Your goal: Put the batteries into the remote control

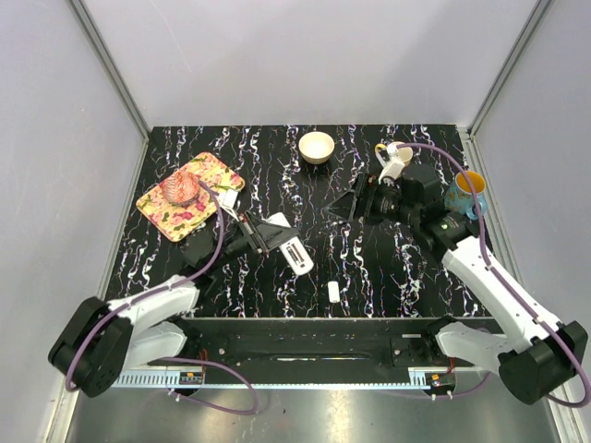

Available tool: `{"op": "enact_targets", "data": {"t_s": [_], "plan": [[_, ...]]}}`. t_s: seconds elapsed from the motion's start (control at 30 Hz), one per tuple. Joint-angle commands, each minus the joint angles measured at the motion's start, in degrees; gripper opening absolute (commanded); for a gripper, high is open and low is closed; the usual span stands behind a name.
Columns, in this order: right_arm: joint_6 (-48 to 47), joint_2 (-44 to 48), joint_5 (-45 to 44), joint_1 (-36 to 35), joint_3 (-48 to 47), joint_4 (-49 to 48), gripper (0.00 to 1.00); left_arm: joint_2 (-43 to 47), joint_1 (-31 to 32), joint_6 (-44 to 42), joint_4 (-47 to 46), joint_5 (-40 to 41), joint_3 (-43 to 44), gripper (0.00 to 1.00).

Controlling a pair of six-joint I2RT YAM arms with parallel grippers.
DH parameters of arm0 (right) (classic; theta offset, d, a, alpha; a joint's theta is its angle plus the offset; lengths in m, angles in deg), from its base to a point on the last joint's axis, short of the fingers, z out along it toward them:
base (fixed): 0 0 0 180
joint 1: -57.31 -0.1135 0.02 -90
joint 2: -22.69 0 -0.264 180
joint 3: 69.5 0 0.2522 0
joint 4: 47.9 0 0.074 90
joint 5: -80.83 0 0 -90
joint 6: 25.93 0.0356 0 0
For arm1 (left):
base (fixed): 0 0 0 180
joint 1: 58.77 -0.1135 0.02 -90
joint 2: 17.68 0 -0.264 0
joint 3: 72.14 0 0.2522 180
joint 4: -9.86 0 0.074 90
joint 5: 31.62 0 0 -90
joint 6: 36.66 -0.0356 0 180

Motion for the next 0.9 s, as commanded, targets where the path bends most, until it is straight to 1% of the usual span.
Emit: {"op": "enact_targets", "data": {"t_s": [0.0,0.03,0.1,0.17,0.23,0.33,0.37,0.4,0.47,0.5,0.57,0.6,0.67,0.7,0.77,0.8,0.87], "plan": [[-9.98,-8.91,-20.60,0.22,-2.77,11.51,0.81,8.41,-0.56,-7.02,12.00,6.60,-1.23,0.00],[-11.38,-11.13,-23.14,0.22,-2.78,11.43,0.80,11.21,-0.91,-7.55,15.42,7.40,-1.92,0.00],[-12.18,-16.82,-24.92,0.30,-3.12,9.51,0.78,13.78,-1.26,-8.08,17.12,9.16,-2.89,0.00],[-12.54,-20.18,-27.73,0.22,-3.74,8.10,0.76,16.86,-1.70,-8.00,18.70,10.05,-4.21,0.00],[-11.84,-25.19,-31.23,0.39,-5.14,5.73,0.73,18.71,-2.14,-7.04,17.66,11.01,-6.14,0.00],[-10.00,-32.40,-33.35,1.53,-9.62,5.02,0.66,19.41,-3.11,-5.10,14.94,10.49,-8.16,0.00],[-9.82,-34.24,-34.23,1.71,-11.20,5.10,0.60,19.15,-3.46,-4.66,14.32,9.97,-8.52,0.00],[-10.08,-37.40,-35.37,1.62,-14.17,5.19,0.58,18.98,-3.72,-3.88,13.53,8.92,-8.70,0.00],[-11.30,-41.97,-36.79,1.80,-17.61,5.63,0.55,18.45,-4.51,-2.91,12.56,7.86,-8.96,0.00],[-12.18,-43.30,-36.96,1.71,-20.68,5.98,0.55,17.93,-4.78,-2.64,12.30,6.02,-8.79,0.00],[-15.17,-45.68,-37.84,1.80,-23.59,6.77,0.55,17.66,-5.13,-2.99,12.20,4.17,-7.91,0.00],[-15.87,-47.26,-38.28,1.80,-25.52,7.38,0.59,17.74,-5.13,-3.34,12.20,3.03,-7.73,0.00],[-16.15,-49.72,-40.04,1.80,-27.29,8.70,0.62,18.18,-5.13,-3.52,12.47,2.58,-7.47,0.00],[-15.53,-50.34,-41.00,1.89,-28.52,10.36,0.65,18.71,-5.13,-3.78,13.25,2.84,-7.47,0.00],[-12.11,-51.66,-42.06,1.97,-28.88,11.43,0.68,18.89,-5.13,-3.78,13.87,3.45,-7.64,0.00],[-8.88,-51.84,-42.24,1.89,-28.27,11.78,0.71,18.80,-5.13,-3.78,14.22,3.89,-7.99,0.00],[-6.14,-52.45,-42.33,1.89,-27.65,11.70,0.73,18.63,-5.13,-3.61,14.40,4.51,-8.17,0.00]]}}
